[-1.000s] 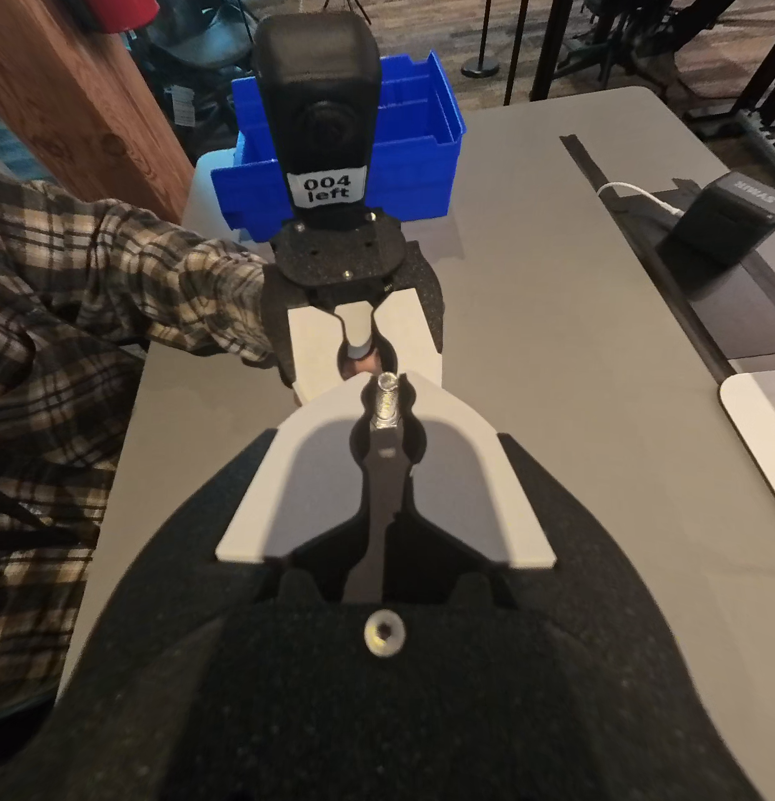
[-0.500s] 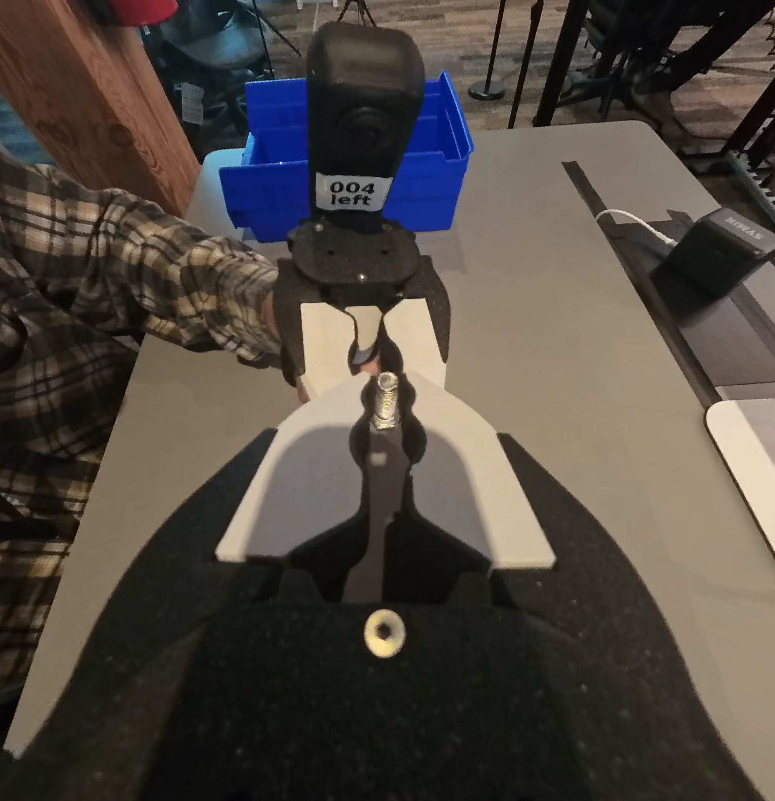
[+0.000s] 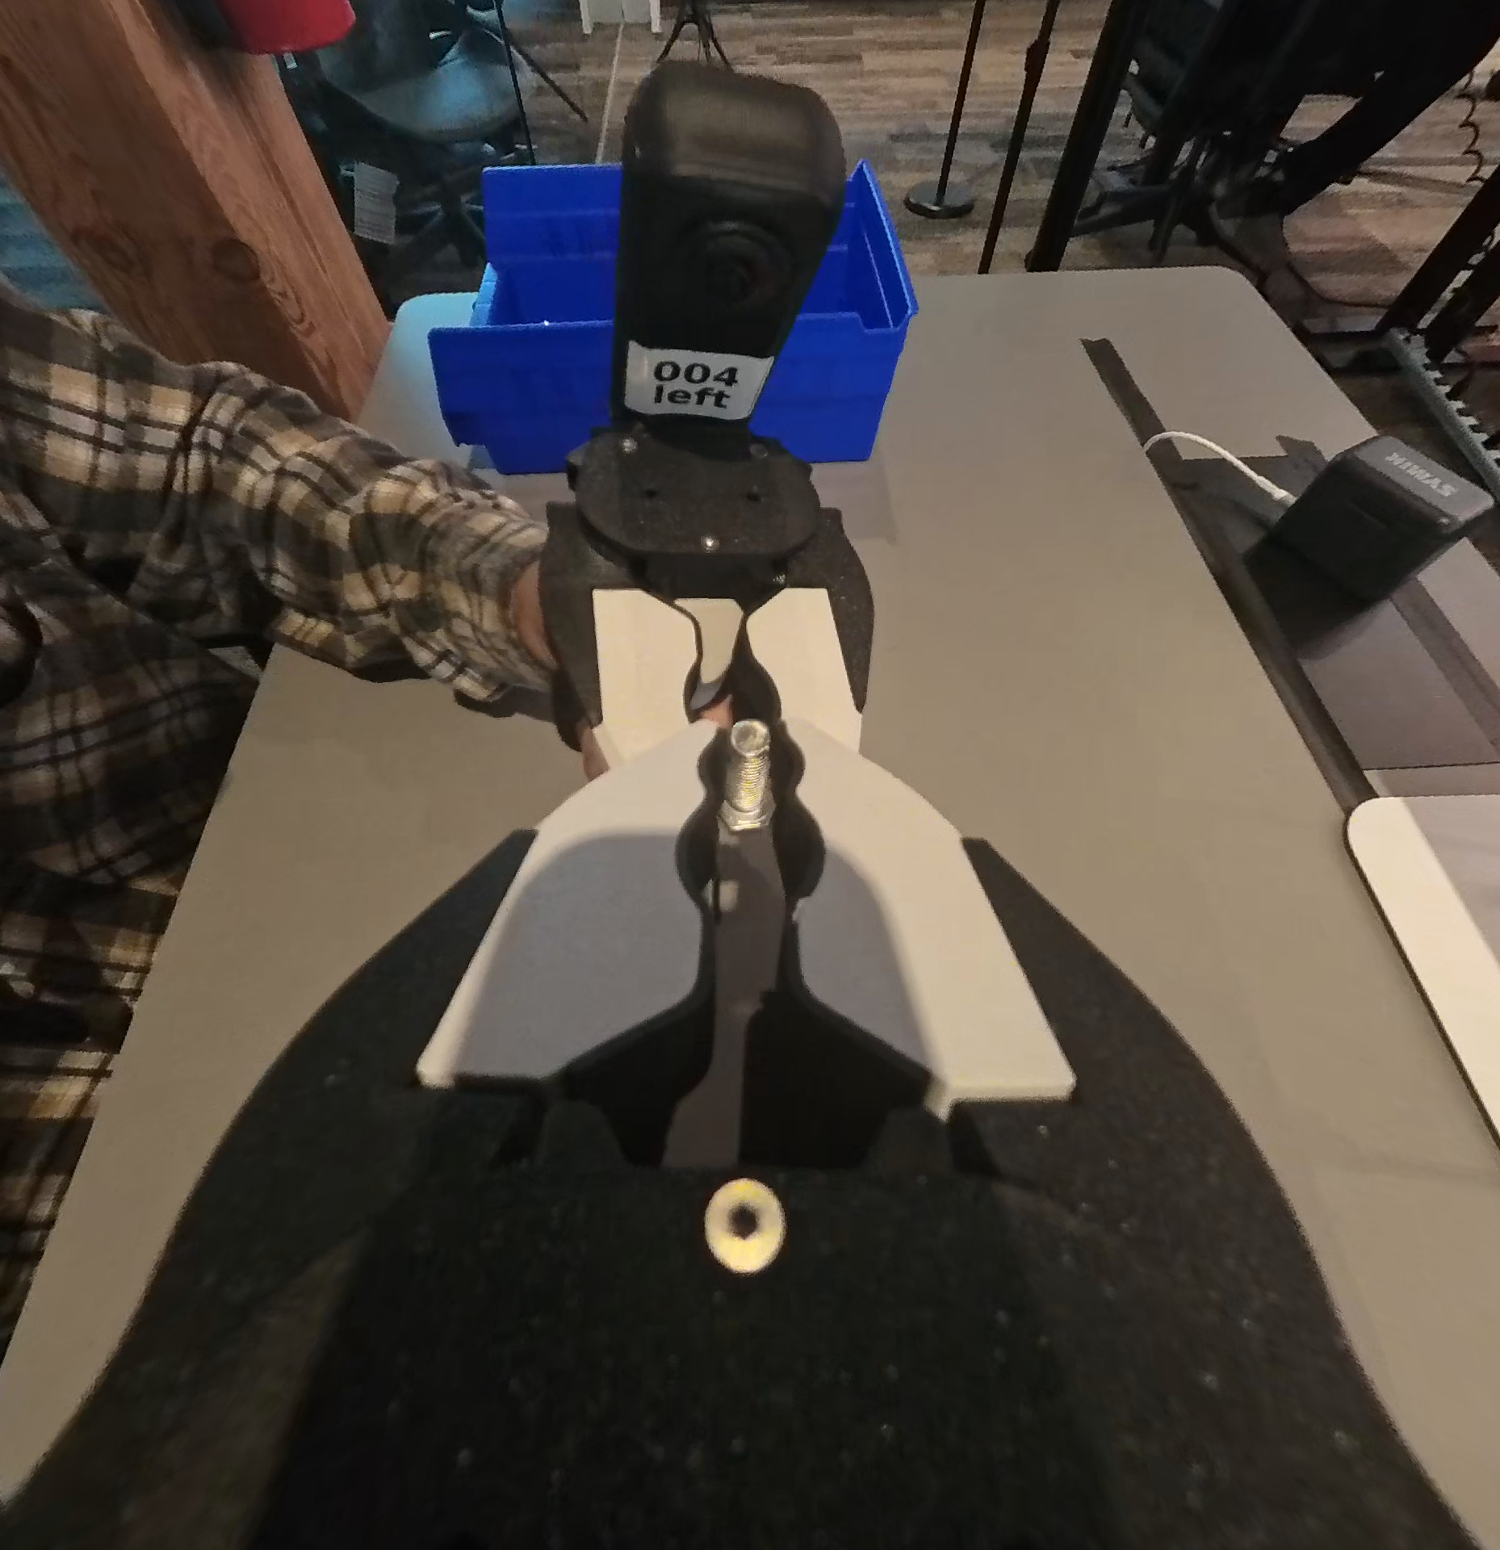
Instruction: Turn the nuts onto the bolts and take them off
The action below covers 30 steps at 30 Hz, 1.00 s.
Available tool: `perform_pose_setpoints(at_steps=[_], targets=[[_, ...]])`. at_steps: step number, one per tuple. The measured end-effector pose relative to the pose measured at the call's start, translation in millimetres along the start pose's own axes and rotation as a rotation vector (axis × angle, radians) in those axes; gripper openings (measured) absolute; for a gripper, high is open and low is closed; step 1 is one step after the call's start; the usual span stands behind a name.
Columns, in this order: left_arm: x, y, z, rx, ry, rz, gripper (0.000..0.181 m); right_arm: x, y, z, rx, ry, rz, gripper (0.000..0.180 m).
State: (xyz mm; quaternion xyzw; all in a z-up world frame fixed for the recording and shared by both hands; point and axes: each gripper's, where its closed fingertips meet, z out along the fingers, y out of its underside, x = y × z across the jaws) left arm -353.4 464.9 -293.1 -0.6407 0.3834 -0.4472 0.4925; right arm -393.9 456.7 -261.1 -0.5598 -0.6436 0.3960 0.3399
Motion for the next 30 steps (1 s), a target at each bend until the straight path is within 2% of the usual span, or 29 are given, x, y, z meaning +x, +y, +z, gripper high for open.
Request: perform_pose_setpoints(at_steps=[30], targets=[[-0.2,-1.1,-0.9,-0.011,-0.032,0.052,0.016,-2.0,-2.9,-1.0,0.024,-0.021,0.0,0.009]])
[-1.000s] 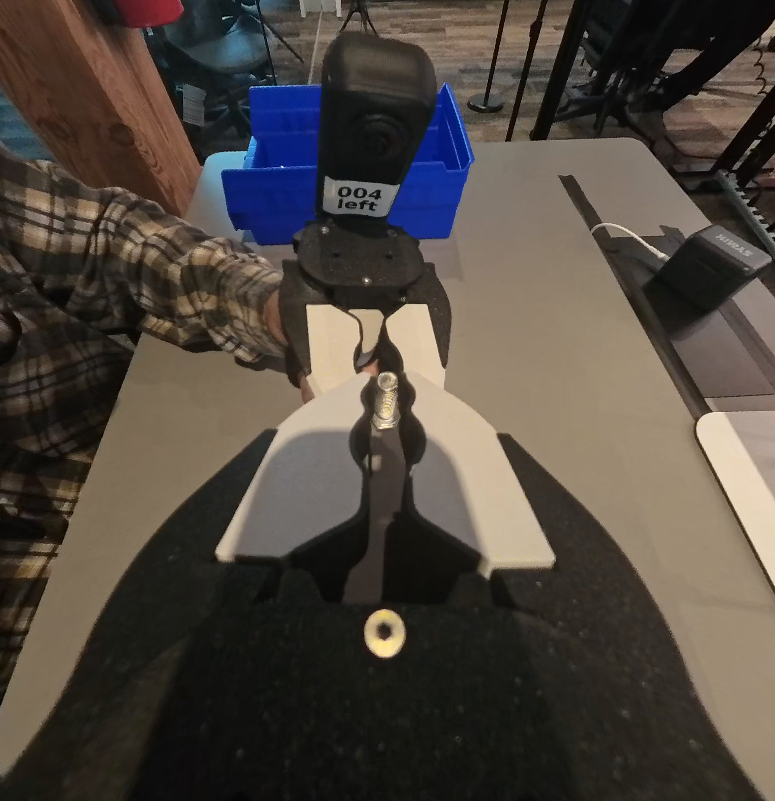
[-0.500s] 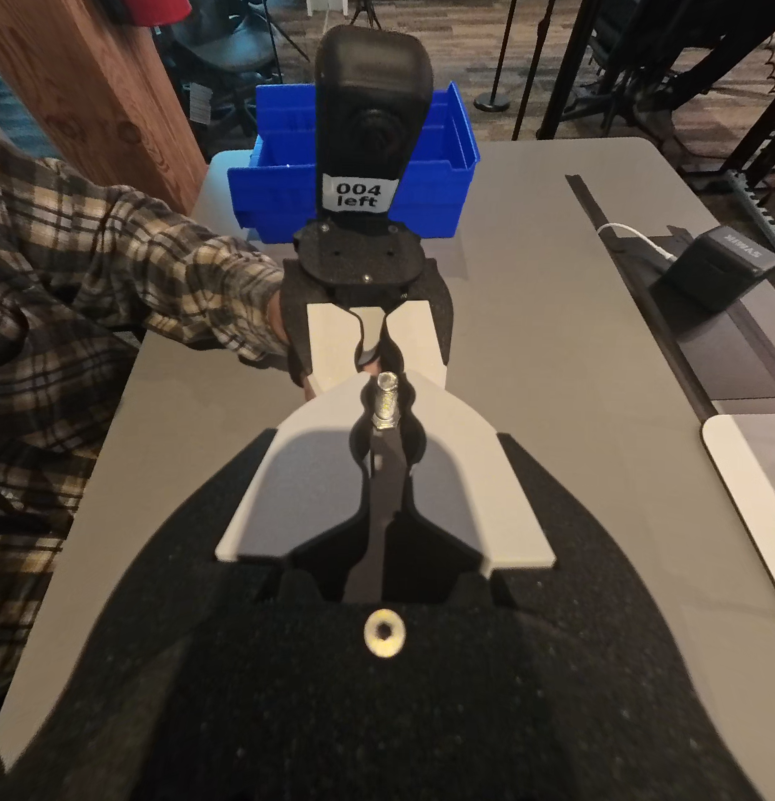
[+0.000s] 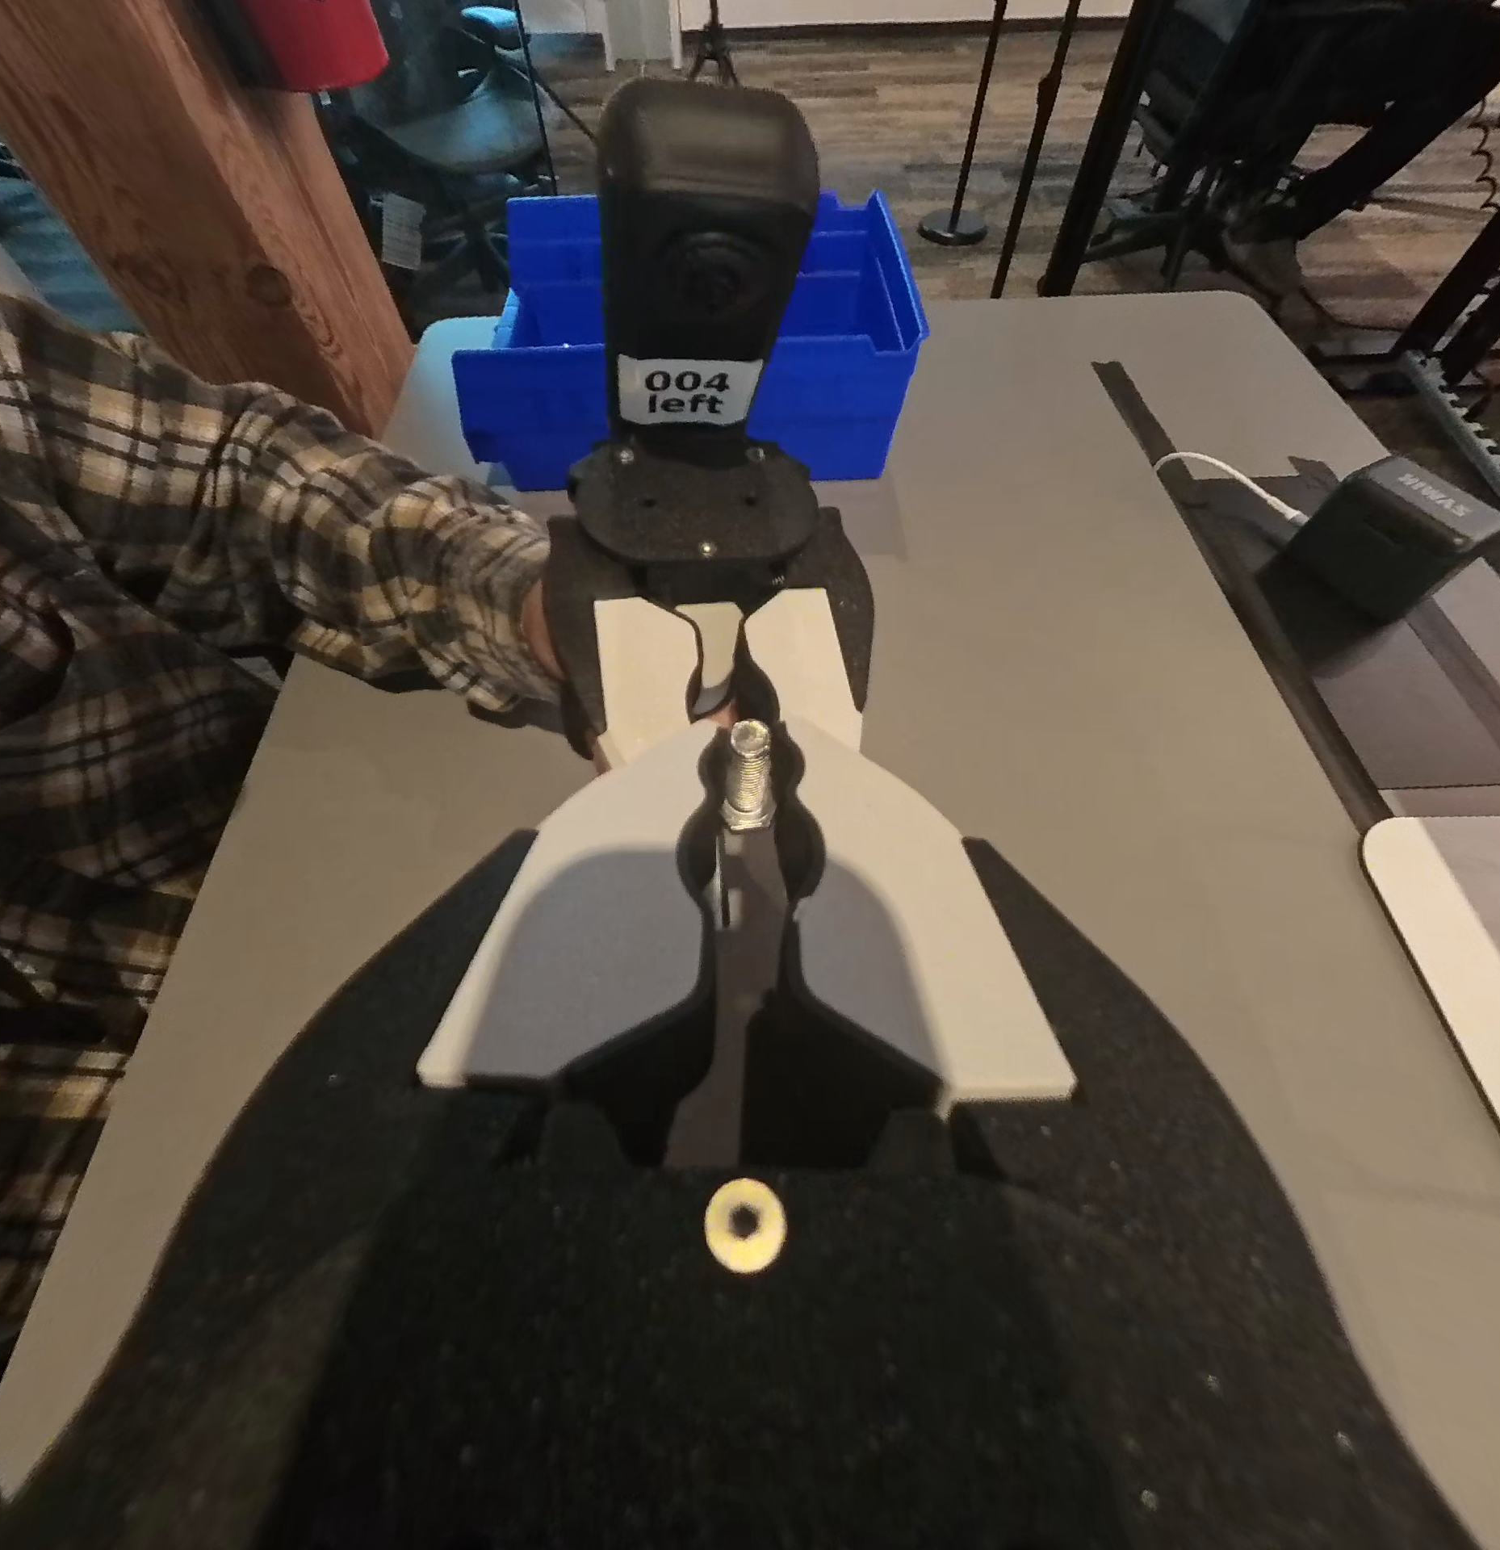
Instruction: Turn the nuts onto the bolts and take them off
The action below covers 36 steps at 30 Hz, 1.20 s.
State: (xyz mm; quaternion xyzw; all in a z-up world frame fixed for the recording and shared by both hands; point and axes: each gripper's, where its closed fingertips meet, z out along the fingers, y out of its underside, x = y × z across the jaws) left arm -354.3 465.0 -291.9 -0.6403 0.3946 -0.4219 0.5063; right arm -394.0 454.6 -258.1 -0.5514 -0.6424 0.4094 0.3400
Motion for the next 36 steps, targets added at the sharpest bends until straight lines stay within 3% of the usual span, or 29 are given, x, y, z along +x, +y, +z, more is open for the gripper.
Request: perform_pose_setpoints(at_steps=[6,12,21,28,36], targets=[[-3.4,3.6,-0.3,-0.02,-0.038,0.02,0.016,1.2,2.3,0.9,0.023,-0.012,-0.042,0.009],[-13.8,12.8,-25.0,-0.014,-0.122,-0.023,0.016,-2.2,12.7,-25.6,0.058,0.074,-0.063,0.031],[-23.0,59.6,-76.9,-0.051,-0.276,-0.101,0.015,-39.9,155.7,-17.3,-0.413,0.091,0.014,0.028],[-22.8,59.9,-82.1,-0.026,-0.296,-0.101,0.016,-45.8,185.9,5.0,-0.702,0.05,-0.052,0.027],[-22.6,61.2,-82.2,-0.043,-0.299,-0.08,0.016,-41.4,183.3,12.4,-0.818,-0.006,-0.083,0.025]])
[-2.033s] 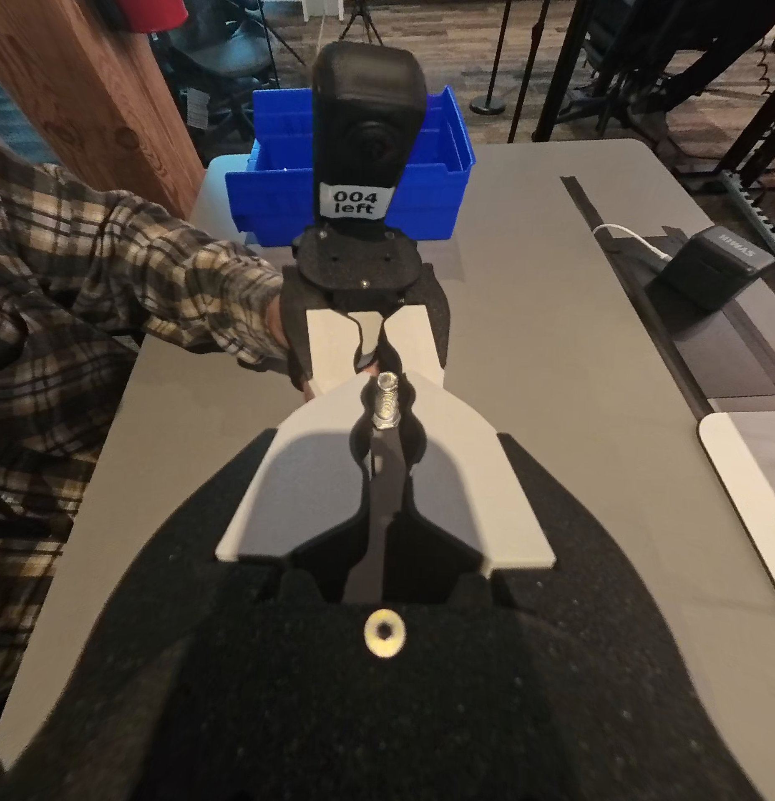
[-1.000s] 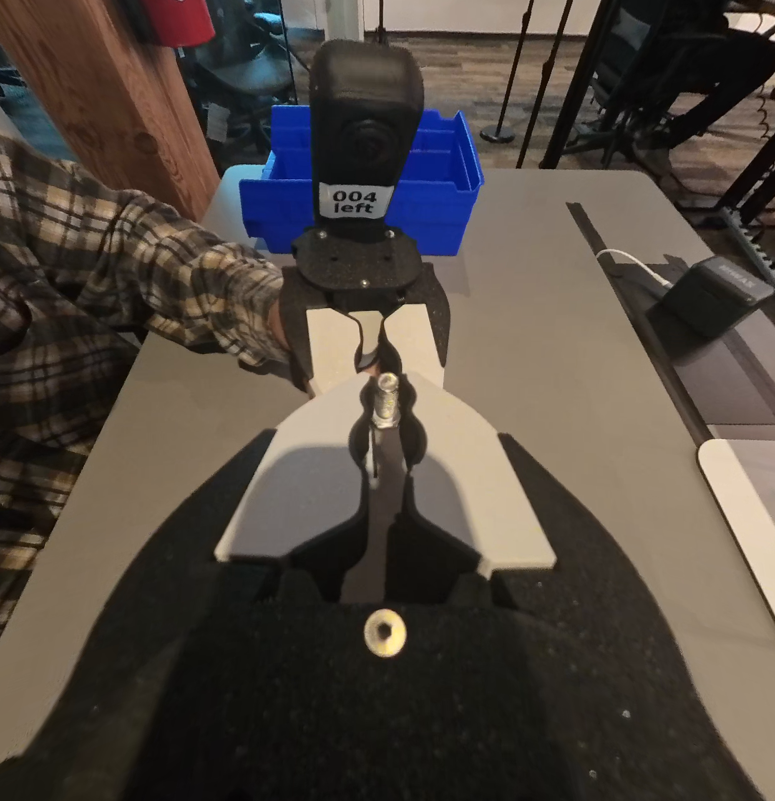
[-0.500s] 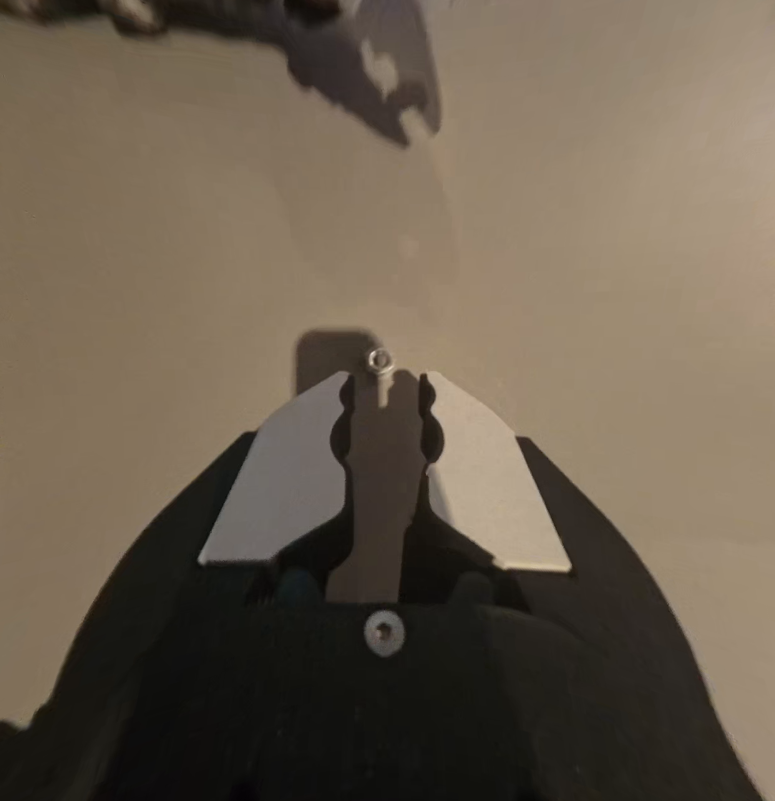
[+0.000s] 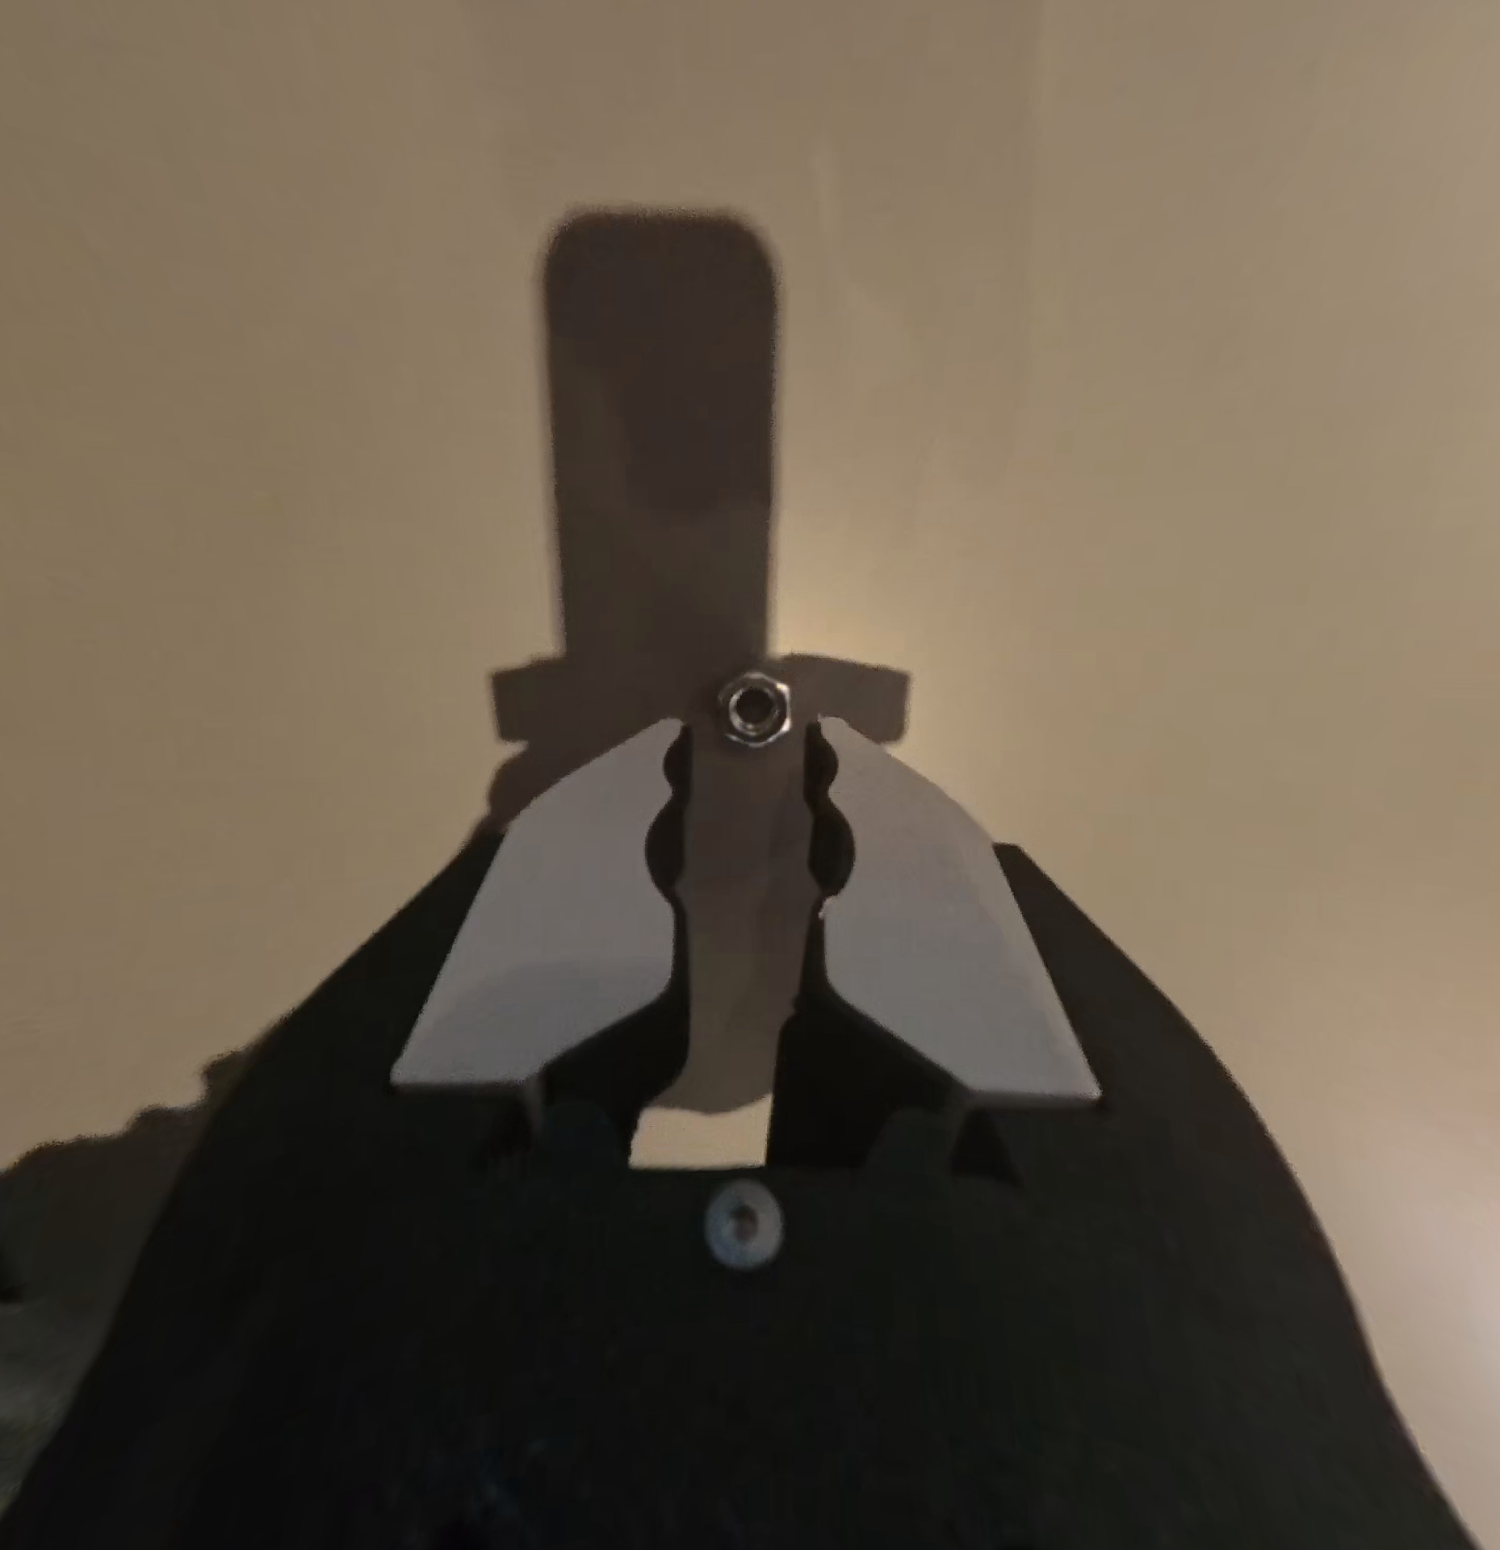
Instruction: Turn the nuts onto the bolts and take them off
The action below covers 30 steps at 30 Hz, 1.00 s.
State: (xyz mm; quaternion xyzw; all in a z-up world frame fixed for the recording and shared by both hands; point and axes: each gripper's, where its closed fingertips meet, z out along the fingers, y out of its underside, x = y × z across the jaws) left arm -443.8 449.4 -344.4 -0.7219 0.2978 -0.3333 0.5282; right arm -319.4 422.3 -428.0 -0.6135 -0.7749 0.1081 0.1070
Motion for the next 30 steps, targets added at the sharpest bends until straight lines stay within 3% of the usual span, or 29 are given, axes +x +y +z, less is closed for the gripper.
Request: perform_pose_setpoints(at_steps=[8,17,21,26,30], targets=[[-1.9,-2.1,-2.4,0.01,-0.002,-0.008,0.016,-0.2,2.3,14.4,-0.096,-0.041,-0.023,0.024],[8.3,3.0,4.5,-0.016,0.025,0.023,0.016,0.2,1.9,9.4,-0.04,-0.052,0.055,0.017],[15.5,4.1,7.7,-0.023,0.039,0.051,0.016,10.1,-15.3,-30.0,0.081,-0.022,0.115,0.017],[29.8,6.4,14.1,-0.044,0.072,0.089,0.016,18.4,-68.2,-90.8,0.225,0.013,0.088,0.017],[39.1,8.4,17.9,-0.061,0.087,0.117,0.016,18.6,-107.2,-106.1,0.273,-0.015,0.062,0.017]])
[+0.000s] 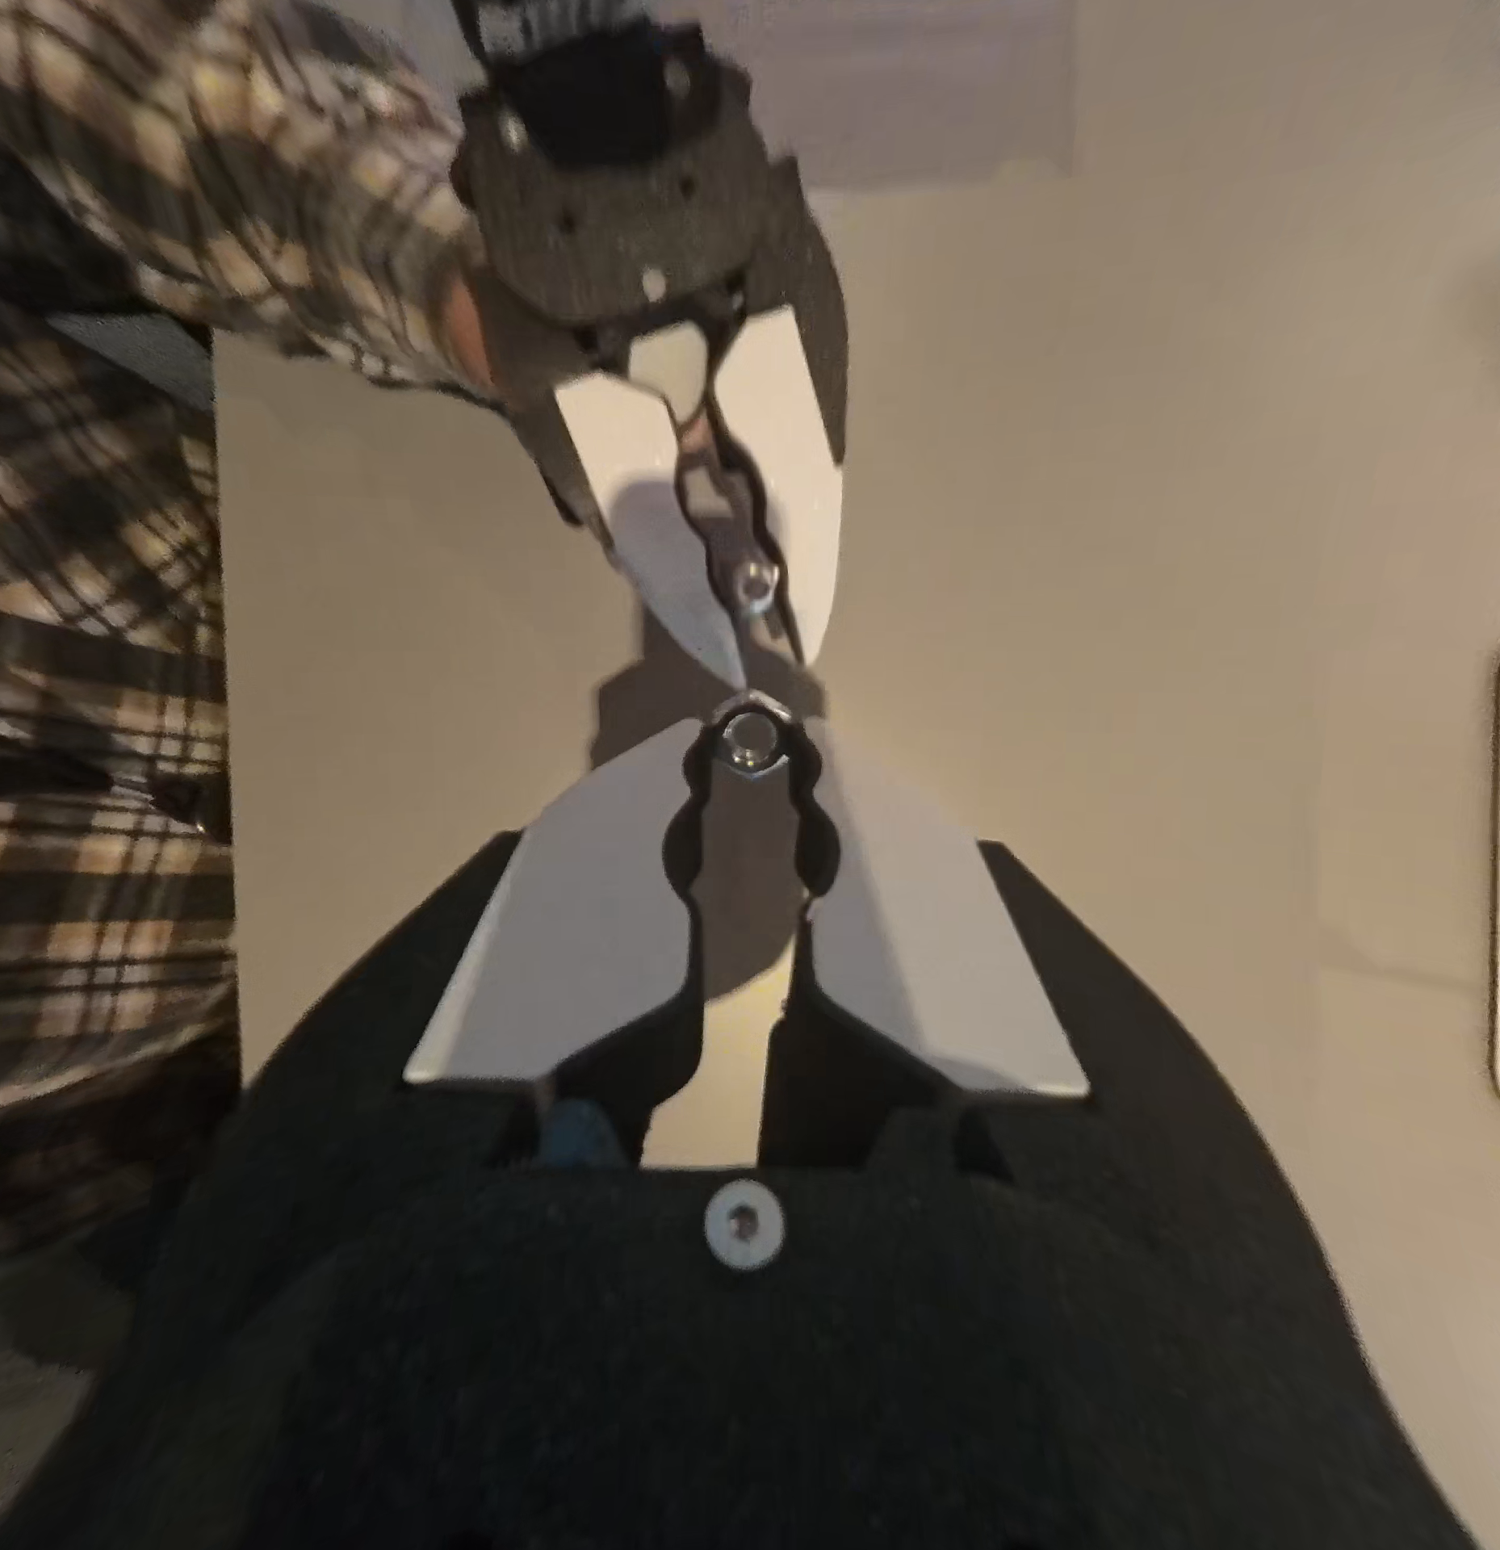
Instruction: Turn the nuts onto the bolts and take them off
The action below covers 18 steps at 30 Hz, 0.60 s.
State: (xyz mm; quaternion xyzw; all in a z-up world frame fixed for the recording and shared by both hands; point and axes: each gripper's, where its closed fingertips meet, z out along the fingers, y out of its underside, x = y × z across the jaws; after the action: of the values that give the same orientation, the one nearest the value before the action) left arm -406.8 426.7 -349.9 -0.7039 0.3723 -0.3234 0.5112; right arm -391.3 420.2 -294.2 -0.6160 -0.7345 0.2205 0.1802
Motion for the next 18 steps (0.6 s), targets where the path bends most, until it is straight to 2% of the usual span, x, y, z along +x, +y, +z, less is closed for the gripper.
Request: perform_pose_setpoints(at_steps=[5,18], targets=[[5.2,0.2,1.8,-0.009,0.01,0.006,0.016,-1.8,-18.2,11.1,0.005,-0.041,0.011,0.017],[3.5,2.9,1.8,-0.05,-0.033,0.034,0.015,0.0,-13.5,29.3,-0.078,-0.067,0.043,0.016]])
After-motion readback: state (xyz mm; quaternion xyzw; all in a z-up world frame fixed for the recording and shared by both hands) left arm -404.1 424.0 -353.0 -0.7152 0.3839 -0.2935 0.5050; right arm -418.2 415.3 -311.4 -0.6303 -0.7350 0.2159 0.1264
